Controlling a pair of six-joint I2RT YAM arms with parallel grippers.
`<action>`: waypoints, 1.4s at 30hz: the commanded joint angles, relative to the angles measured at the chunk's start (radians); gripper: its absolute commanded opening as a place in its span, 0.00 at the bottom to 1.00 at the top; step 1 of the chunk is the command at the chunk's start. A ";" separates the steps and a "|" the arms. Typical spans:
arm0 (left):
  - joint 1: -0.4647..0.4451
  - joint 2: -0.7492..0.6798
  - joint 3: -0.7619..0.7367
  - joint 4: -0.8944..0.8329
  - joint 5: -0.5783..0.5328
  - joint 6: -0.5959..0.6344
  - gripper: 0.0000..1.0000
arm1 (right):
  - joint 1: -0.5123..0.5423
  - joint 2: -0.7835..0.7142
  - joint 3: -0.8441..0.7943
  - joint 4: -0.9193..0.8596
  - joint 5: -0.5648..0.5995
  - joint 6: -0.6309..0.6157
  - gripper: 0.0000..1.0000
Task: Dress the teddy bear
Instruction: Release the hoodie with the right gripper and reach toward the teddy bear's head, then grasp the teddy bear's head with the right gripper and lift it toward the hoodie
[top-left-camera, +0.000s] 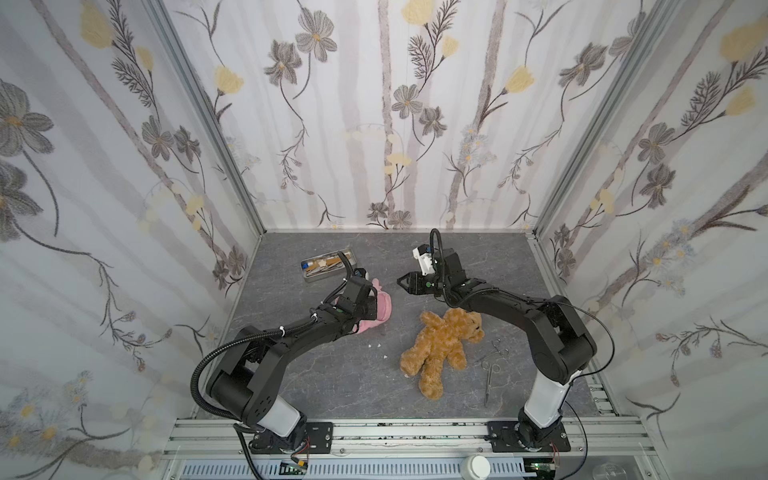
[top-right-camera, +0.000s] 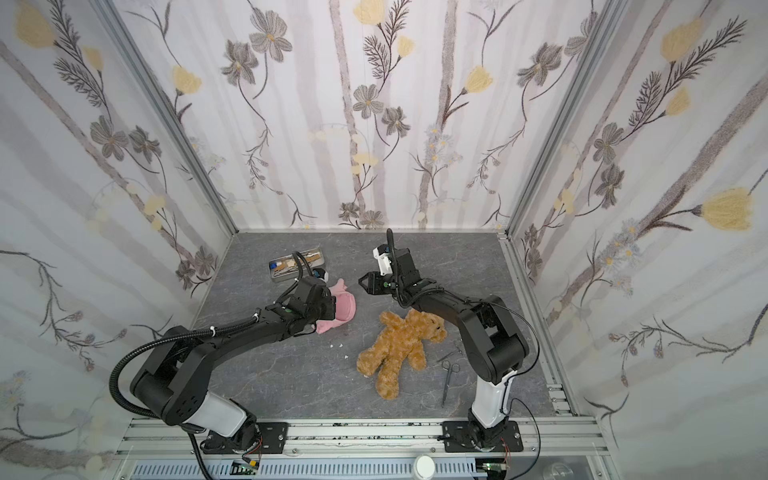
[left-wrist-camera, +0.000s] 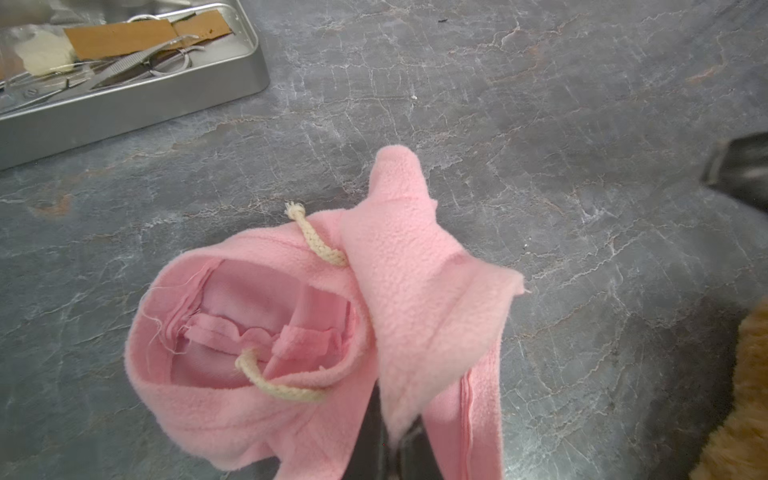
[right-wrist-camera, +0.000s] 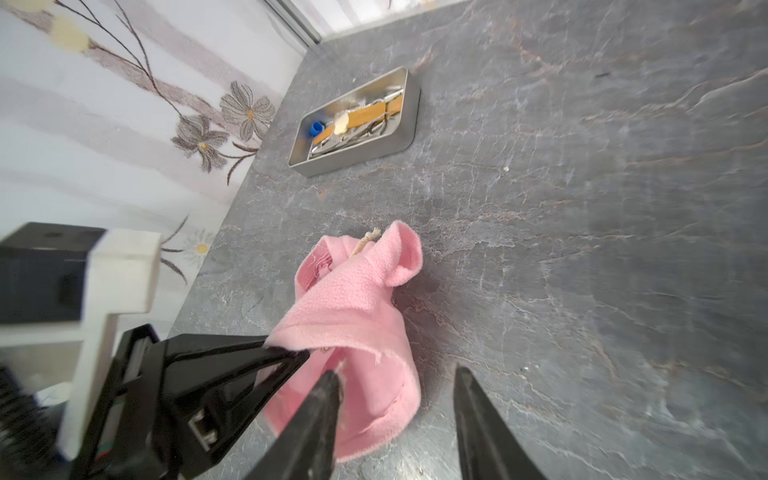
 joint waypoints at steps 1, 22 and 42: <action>0.008 -0.009 -0.004 0.024 -0.001 -0.028 0.00 | -0.019 -0.137 -0.094 -0.092 0.096 -0.030 0.54; 0.011 -0.017 0.000 0.035 0.058 -0.025 0.00 | -0.043 -0.740 -0.705 -0.084 0.438 0.297 1.00; 0.046 -0.102 -0.075 0.038 -0.014 -0.071 0.00 | 0.036 -0.309 -0.241 -0.270 0.589 0.012 1.00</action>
